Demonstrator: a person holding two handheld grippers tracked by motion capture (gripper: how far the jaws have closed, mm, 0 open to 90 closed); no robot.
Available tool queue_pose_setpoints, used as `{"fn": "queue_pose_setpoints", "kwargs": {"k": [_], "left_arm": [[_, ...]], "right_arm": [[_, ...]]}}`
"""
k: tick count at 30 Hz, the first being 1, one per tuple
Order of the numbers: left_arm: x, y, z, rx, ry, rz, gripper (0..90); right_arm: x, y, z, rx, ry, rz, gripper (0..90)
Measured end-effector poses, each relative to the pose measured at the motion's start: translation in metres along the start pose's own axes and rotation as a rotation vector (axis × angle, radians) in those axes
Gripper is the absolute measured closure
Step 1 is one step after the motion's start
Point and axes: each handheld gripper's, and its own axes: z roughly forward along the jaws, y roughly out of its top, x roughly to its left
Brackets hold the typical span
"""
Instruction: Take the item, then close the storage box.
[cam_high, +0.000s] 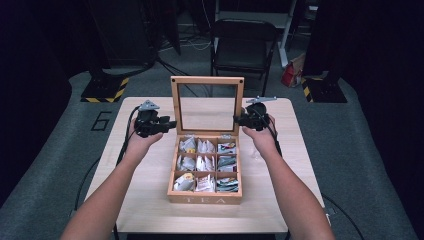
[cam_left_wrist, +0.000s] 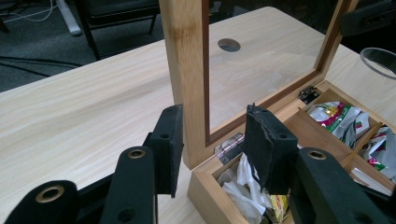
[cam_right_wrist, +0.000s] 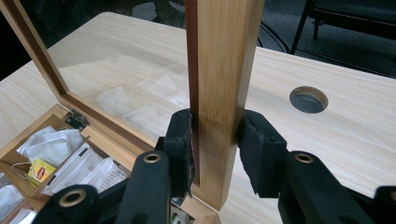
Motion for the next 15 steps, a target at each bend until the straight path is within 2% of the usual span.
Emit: {"fn": "queue_pose_setpoints", "kwargs": {"k": [8, 15], "left_arm": [[0.0014, -0.0038, -0.0012, 0.006, 0.005, 0.001, 57.2], [0.0027, -0.0048, -0.0029, 0.014, 0.005, -0.008, 55.5]], "right_arm": [[-0.0031, 0.0003, 0.0042, 0.004, 0.006, 0.025, 64.7], [0.0001, -0.0012, 0.0038, 0.010, 0.001, 0.024, 58.5]]}}
